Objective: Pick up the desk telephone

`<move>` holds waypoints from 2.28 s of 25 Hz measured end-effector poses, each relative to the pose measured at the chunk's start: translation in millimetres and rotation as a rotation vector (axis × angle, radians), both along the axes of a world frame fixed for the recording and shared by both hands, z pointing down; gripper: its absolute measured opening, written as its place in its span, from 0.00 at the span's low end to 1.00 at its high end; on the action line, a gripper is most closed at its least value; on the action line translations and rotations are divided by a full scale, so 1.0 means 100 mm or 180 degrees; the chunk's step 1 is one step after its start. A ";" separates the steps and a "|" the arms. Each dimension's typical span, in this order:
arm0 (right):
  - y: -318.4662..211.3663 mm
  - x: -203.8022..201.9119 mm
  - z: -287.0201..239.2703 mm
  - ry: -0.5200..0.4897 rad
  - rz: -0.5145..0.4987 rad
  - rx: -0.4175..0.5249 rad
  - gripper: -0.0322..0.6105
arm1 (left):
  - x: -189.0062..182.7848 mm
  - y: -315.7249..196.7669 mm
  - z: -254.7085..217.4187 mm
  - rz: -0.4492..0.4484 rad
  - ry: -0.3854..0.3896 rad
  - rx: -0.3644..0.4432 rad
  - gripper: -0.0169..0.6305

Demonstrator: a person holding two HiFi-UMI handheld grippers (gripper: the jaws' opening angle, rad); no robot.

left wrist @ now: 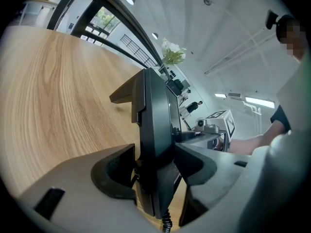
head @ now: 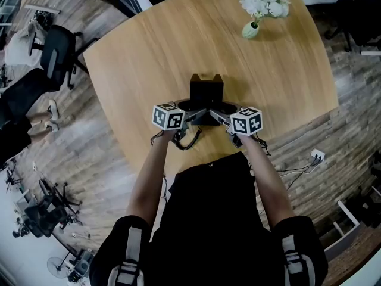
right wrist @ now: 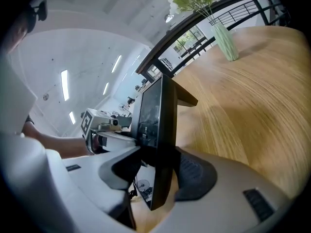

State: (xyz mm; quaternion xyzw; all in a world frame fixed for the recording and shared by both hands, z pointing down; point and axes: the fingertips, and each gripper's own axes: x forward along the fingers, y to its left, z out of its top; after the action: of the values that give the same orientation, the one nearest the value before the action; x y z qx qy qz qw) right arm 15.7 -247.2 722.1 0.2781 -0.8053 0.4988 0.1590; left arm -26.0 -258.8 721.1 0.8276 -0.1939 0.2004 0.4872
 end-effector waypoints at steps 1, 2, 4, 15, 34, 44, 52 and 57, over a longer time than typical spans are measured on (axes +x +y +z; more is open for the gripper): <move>0.00 -0.01 -0.02 -0.0009 0.0005 0.0006 0.39 | -0.01 0.00 -0.02 -0.0015 0.0004 0.0013 0.42; 0.01 -0.01 -0.04 -0.0018 0.0008 0.0014 0.39 | -0.01 0.01 -0.05 -0.0025 0.0007 0.0030 0.42; 0.02 -0.03 -0.09 -0.0030 0.0004 0.0037 0.39 | -0.03 0.02 -0.09 -0.0024 0.0000 0.0079 0.42; 0.08 -0.12 -0.37 -0.0037 -0.0055 0.0244 0.39 | -0.12 0.09 -0.38 -0.0069 0.0013 0.0283 0.42; 0.35 -0.40 -0.76 -0.0029 -0.0105 0.0520 0.39 | -0.40 0.37 -0.78 -0.0162 0.0029 0.0586 0.42; 0.58 -0.53 -0.99 -0.0069 -0.0107 0.0628 0.39 | -0.55 0.60 -1.01 -0.0260 0.0065 0.0775 0.42; 0.76 -0.69 -1.16 0.0030 -0.0188 0.0836 0.39 | -0.70 0.80 -1.16 -0.0286 0.0138 0.0898 0.42; 0.86 -0.74 -1.23 0.0084 -0.0190 0.0893 0.39 | -0.75 0.89 -1.23 -0.0251 0.0177 0.0958 0.42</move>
State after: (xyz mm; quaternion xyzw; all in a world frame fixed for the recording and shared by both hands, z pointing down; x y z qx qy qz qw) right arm -58.0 -161.3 599.4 0.2801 -0.8729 0.3728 0.1439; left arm -100.9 -169.7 598.1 0.8882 -0.2405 0.1268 0.3703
